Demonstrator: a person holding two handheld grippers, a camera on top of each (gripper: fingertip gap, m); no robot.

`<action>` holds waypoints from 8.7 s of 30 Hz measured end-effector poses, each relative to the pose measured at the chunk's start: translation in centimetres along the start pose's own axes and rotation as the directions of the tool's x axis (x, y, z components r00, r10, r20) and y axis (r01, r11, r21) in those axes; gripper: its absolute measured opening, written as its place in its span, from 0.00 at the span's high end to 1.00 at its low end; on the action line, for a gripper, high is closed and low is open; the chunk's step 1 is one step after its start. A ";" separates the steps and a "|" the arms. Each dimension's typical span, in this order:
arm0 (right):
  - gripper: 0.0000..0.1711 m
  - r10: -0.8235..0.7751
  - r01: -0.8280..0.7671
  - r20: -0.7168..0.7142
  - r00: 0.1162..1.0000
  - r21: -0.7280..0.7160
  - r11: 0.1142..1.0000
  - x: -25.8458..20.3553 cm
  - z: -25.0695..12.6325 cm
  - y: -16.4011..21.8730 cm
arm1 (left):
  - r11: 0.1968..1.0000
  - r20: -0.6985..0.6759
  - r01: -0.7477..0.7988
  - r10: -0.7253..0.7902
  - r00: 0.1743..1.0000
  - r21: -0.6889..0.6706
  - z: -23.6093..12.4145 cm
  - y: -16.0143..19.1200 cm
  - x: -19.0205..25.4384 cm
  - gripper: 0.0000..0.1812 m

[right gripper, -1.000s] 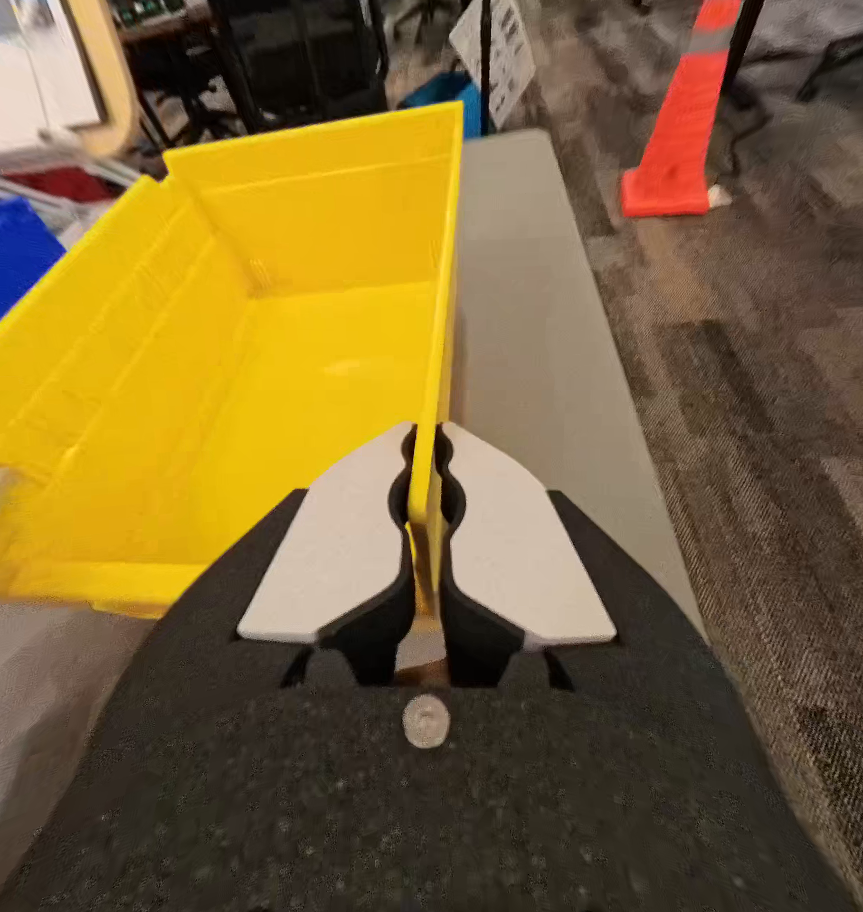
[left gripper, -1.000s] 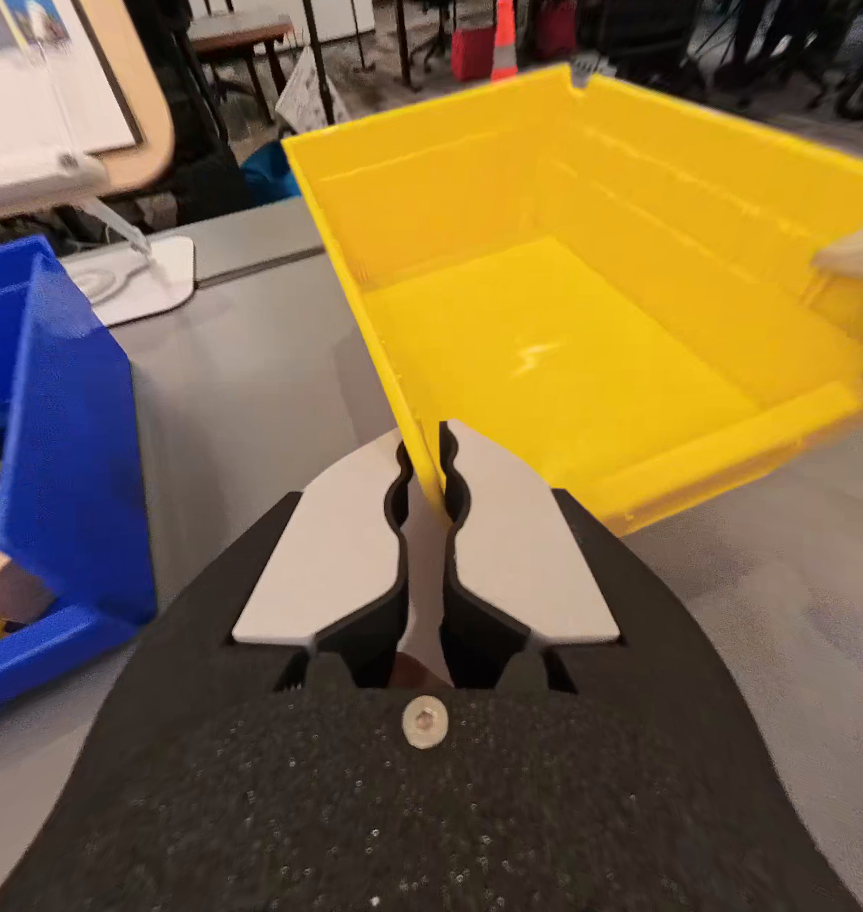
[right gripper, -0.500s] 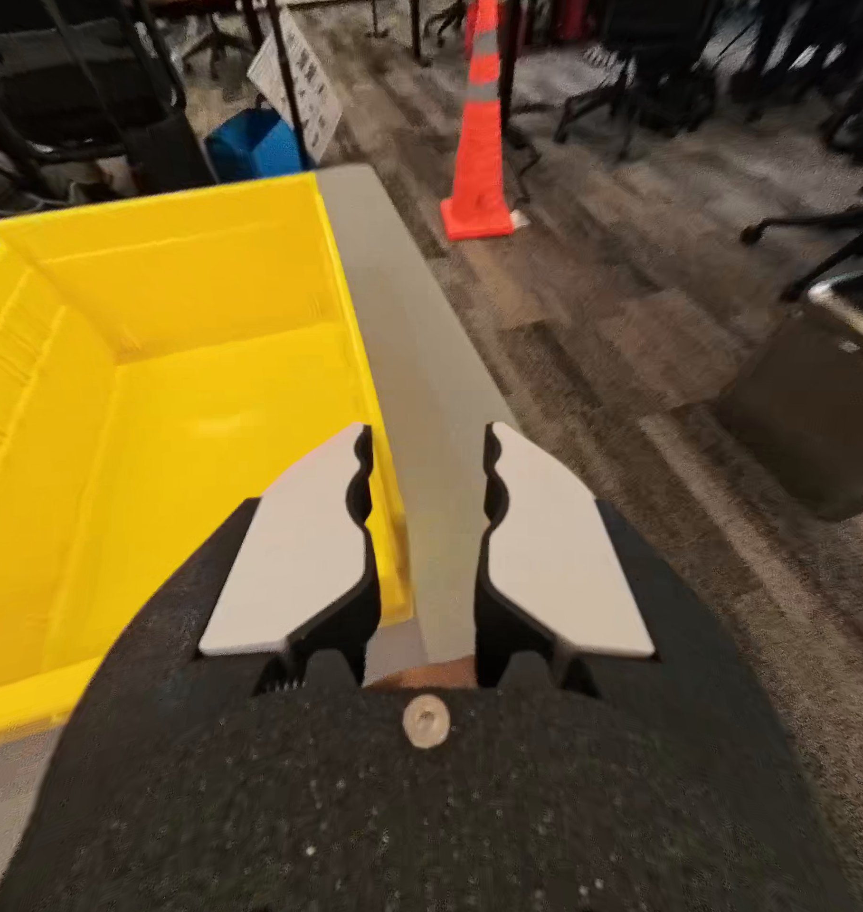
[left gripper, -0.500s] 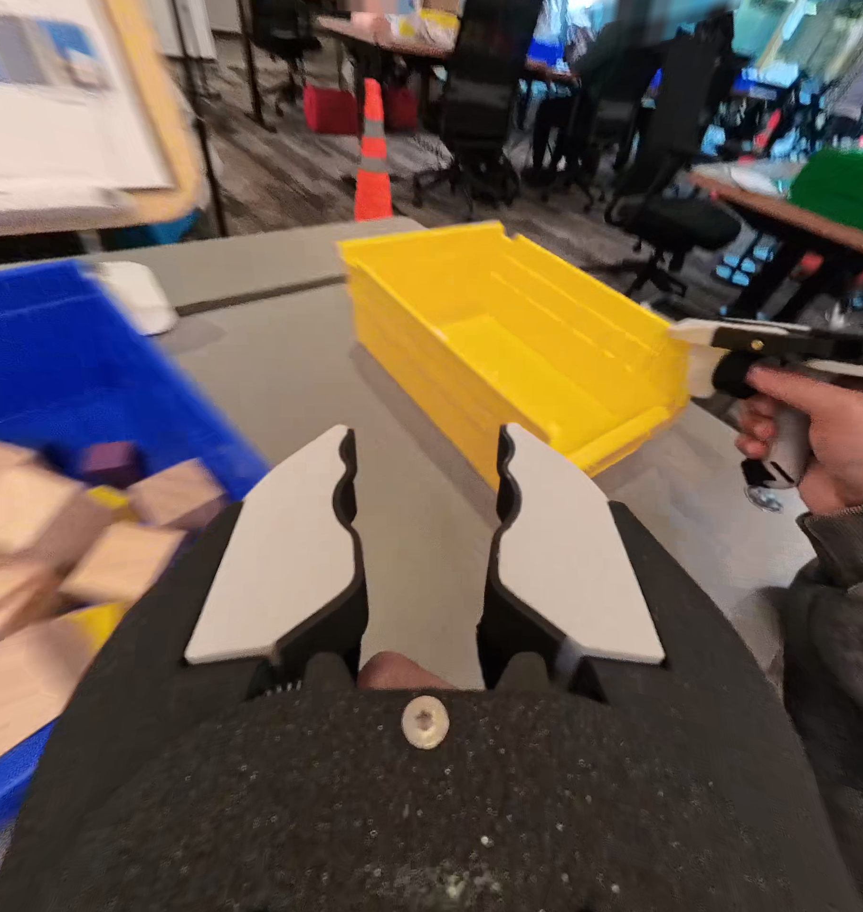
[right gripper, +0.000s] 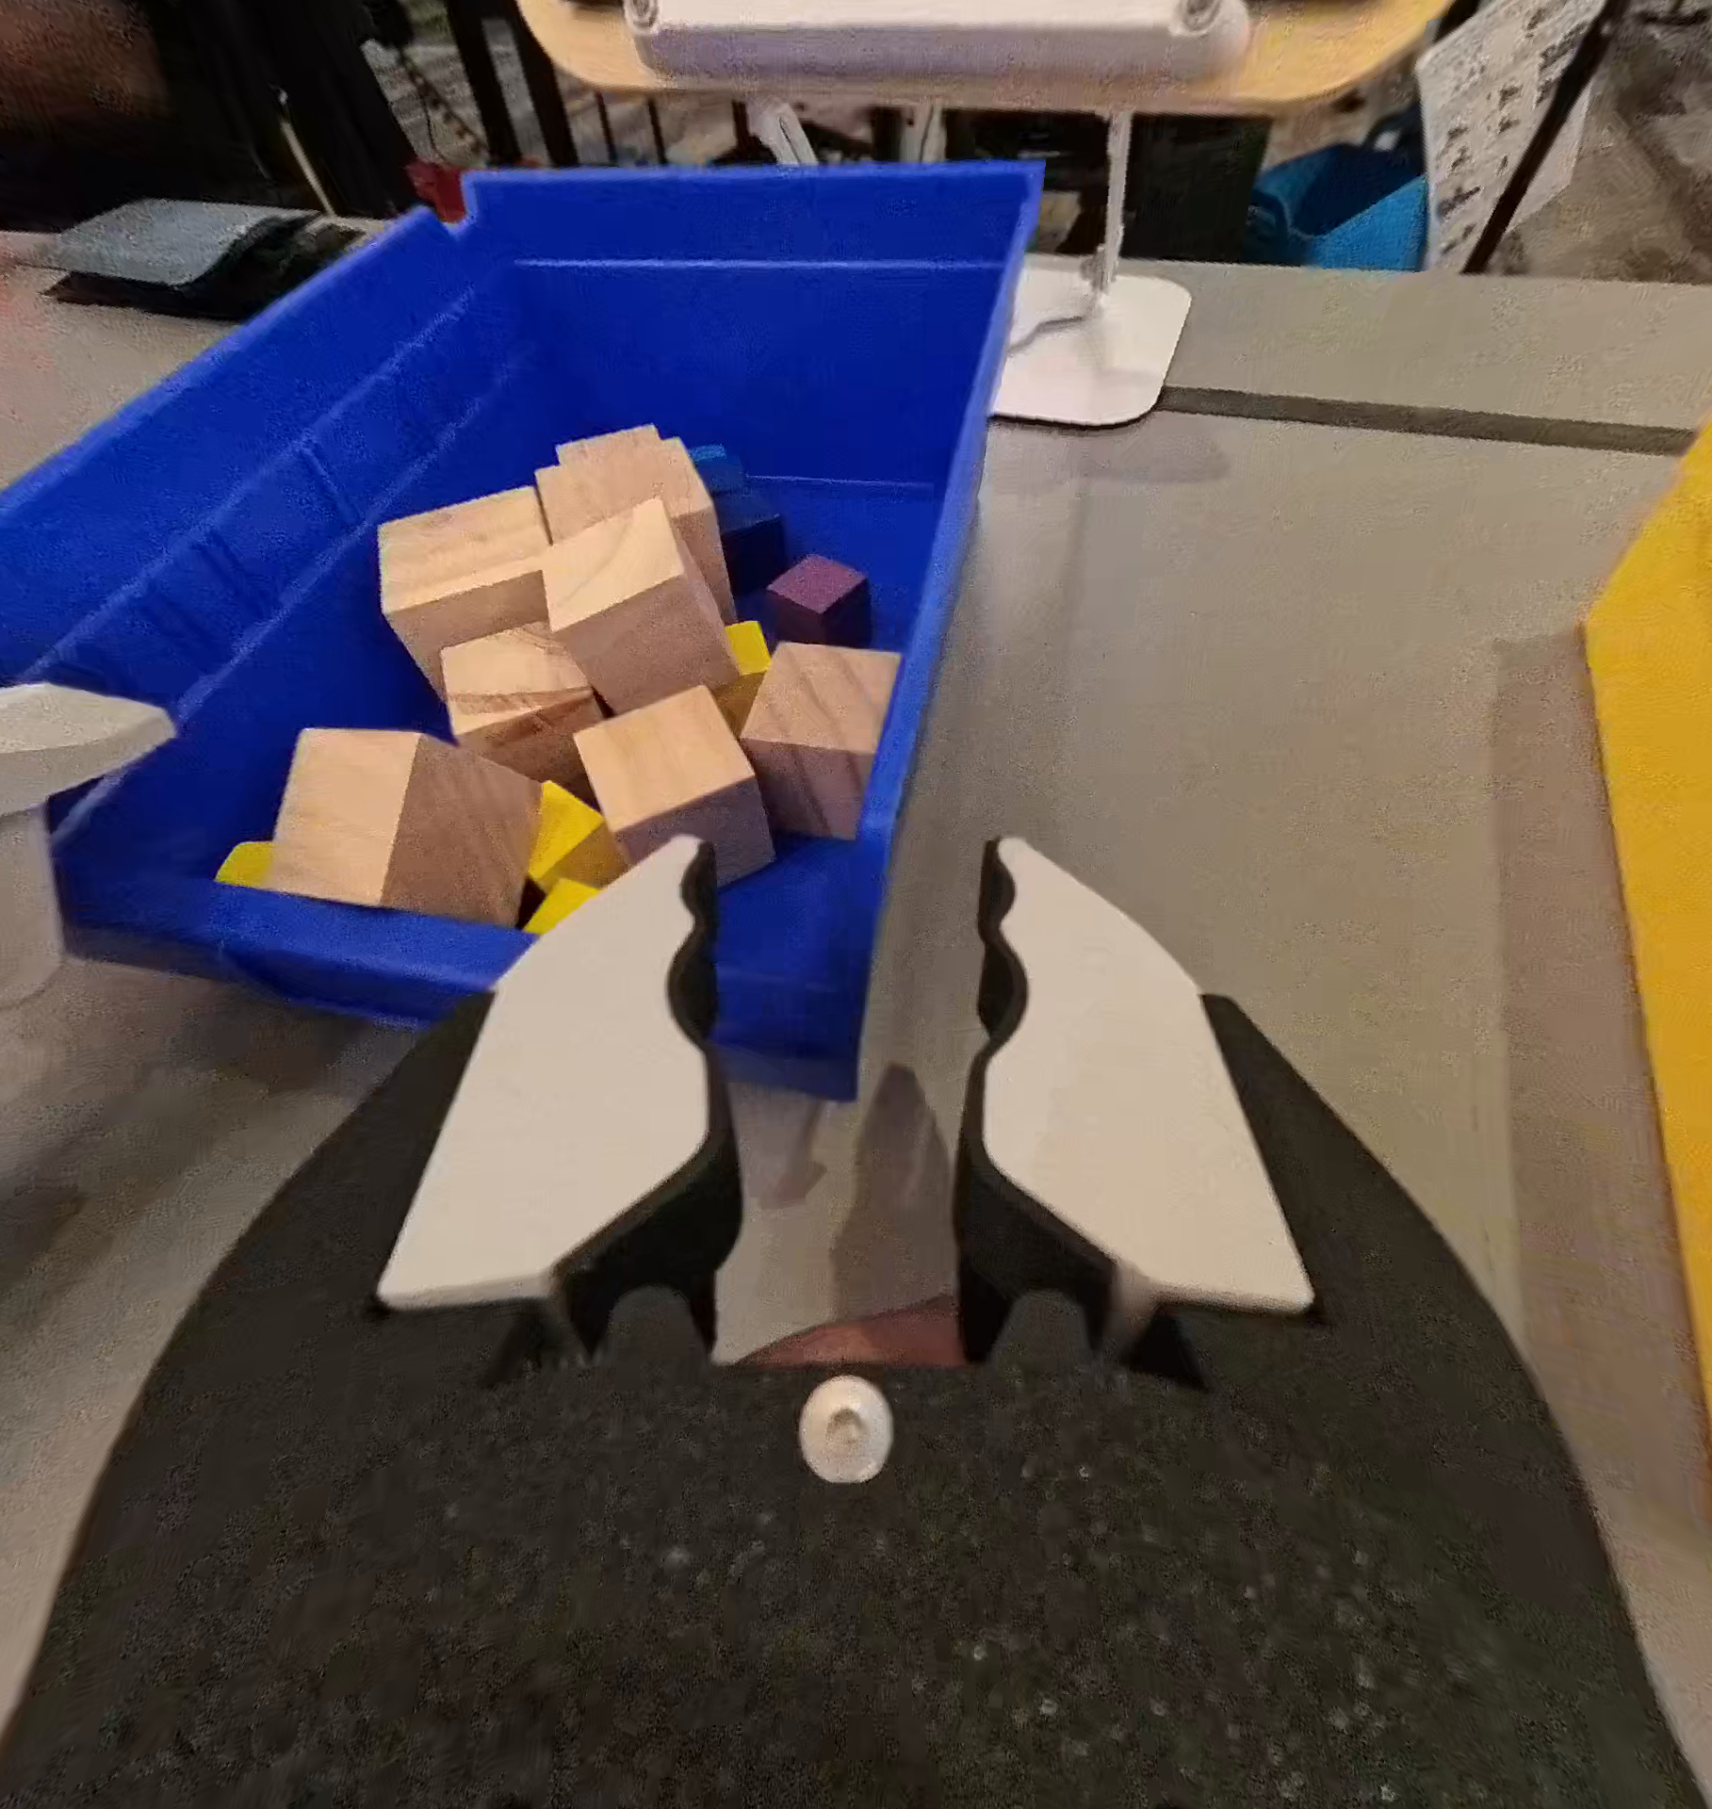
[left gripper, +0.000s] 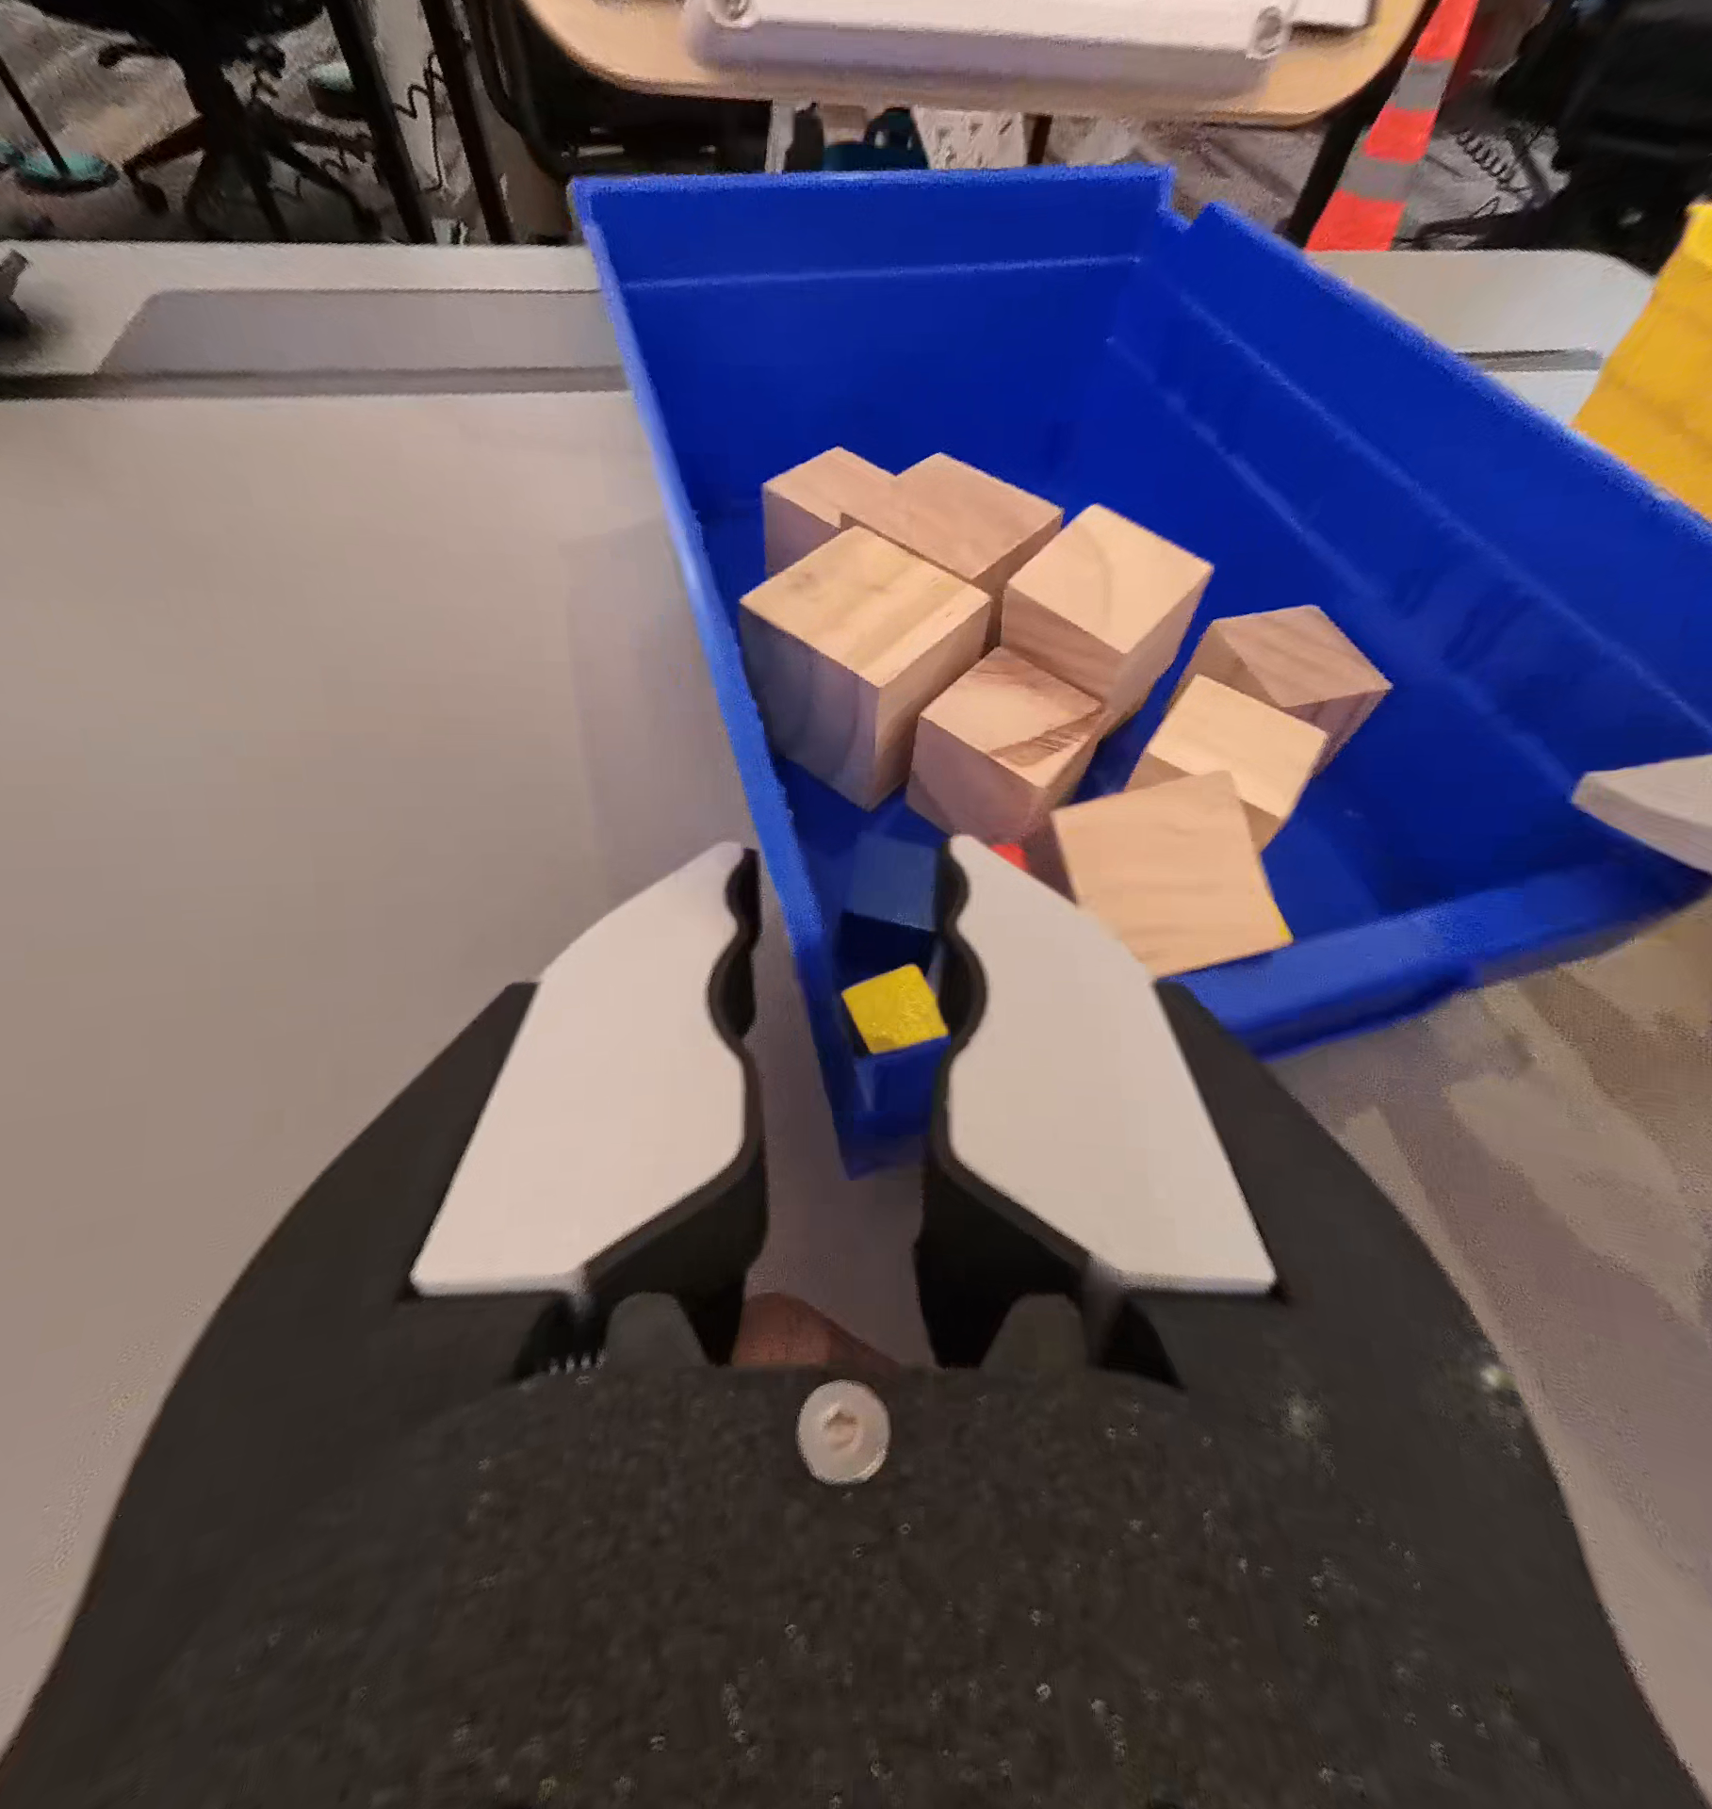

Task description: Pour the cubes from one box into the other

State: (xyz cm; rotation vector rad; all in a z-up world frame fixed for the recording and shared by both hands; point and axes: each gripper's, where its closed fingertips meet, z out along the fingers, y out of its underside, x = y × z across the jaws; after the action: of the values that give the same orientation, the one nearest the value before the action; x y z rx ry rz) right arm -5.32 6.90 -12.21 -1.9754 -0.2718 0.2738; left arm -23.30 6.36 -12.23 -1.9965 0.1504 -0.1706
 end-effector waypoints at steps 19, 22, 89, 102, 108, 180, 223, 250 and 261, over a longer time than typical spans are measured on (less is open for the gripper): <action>0.97 -0.072 0.087 -0.122 0.990 0.121 0.989 -19.8 2.1 -4.8 | 1.000 0.131 0.030 -0.031 0.991 0.009 -7.1 -2.9 -19.8 0.99; 0.96 -0.085 0.093 -0.099 0.991 0.084 0.992 -25.1 3.8 -2.9 | 0.999 0.108 0.047 -0.046 0.993 -0.009 -8.0 -0.8 -24.9 0.99; 0.75 -0.189 0.220 -0.217 0.958 0.127 0.967 10.2 -15.3 2.9 | 0.995 0.176 0.035 -0.019 0.984 -0.090 -7.7 1.9 -28.0 0.89; 0.72 -0.305 0.299 0.193 0.932 0.061 0.952 -9.0 -9.3 2.2 | 0.976 0.091 -0.008 0.028 0.995 -0.216 -5.8 0.9 -27.4 0.85; 0.72 -0.232 0.242 0.277 0.932 -0.001 0.970 -10.8 -8.9 3.9 | 0.870 0.032 -0.009 0.029 0.999 -0.492 -3.4 -2.5 -27.8 0.83; 0.96 0.305 -0.298 -0.333 0.892 0.074 0.952 39.8 -4.6 -17.8 | 0.851 -0.271 -0.521 0.489 0.829 -0.058 16.9 -24.5 32.8 0.97; 0.97 0.349 -0.090 -0.404 0.846 0.537 0.839 41.9 -8.6 -16.7 | 0.850 -0.208 -0.416 0.492 0.845 0.322 17.0 -25.2 37.5 0.97; 0.97 0.371 -0.062 -0.414 0.831 0.594 0.802 41.6 -9.5 -16.7 | 0.800 -0.201 -0.386 0.517 0.832 0.459 13.2 -28.8 39.2 0.98; 0.97 0.368 -0.017 -0.382 0.848 0.674 0.739 41.3 -11.1 -18.1 | 0.702 -0.143 -0.393 0.573 0.807 0.593 9.4 -30.4 39.9 0.98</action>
State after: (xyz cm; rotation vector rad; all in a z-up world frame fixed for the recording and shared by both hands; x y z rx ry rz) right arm 36.10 17.50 6.00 -1.2965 0.3501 -0.0240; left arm 18.56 20.11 13.59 -1.2849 0.7624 -0.1648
